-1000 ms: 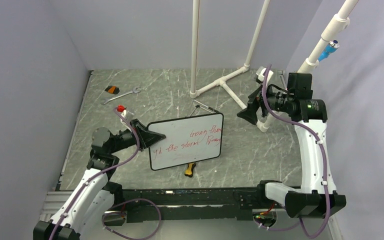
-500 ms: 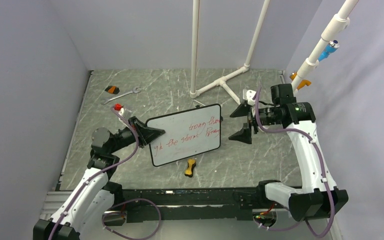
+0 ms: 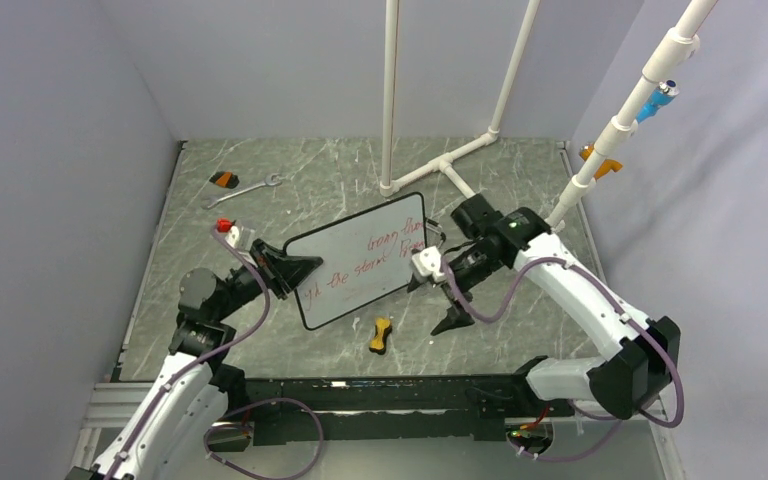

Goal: Erase the whiteboard
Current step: Pick up the whiteboard eraser from the center of the board.

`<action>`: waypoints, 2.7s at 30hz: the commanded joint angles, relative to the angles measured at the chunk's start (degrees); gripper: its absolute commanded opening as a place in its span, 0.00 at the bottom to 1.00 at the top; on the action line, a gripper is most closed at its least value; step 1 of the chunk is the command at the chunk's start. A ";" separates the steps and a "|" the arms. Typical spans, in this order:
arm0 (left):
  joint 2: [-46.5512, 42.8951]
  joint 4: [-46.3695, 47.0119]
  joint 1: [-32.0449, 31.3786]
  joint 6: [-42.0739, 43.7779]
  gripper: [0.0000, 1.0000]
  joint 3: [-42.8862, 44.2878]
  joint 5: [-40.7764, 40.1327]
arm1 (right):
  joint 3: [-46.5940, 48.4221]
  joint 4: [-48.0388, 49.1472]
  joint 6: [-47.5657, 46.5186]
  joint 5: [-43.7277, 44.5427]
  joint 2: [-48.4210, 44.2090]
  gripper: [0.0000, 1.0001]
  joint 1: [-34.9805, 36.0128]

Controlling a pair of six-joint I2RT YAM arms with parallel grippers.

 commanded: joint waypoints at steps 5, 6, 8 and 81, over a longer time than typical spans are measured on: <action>-2.30 8.29 -0.13 1.19 0.00 0.25 -10.54 | -4.55 19.72 9.03 15.37 2.97 1.00 14.16; -1.99 7.64 -0.13 2.13 0.00 0.58 -10.85 | -5.07 22.10 10.22 16.98 3.52 1.00 15.83; -1.52 4.85 -0.13 4.51 0.00 1.10 -11.38 | -5.44 25.87 12.46 19.73 5.49 0.99 18.60; 7.52 15.81 -6.11 -7.83 0.00 -10.90 -8.26 | -13.69 55.71 45.14 49.93 5.65 0.00 21.18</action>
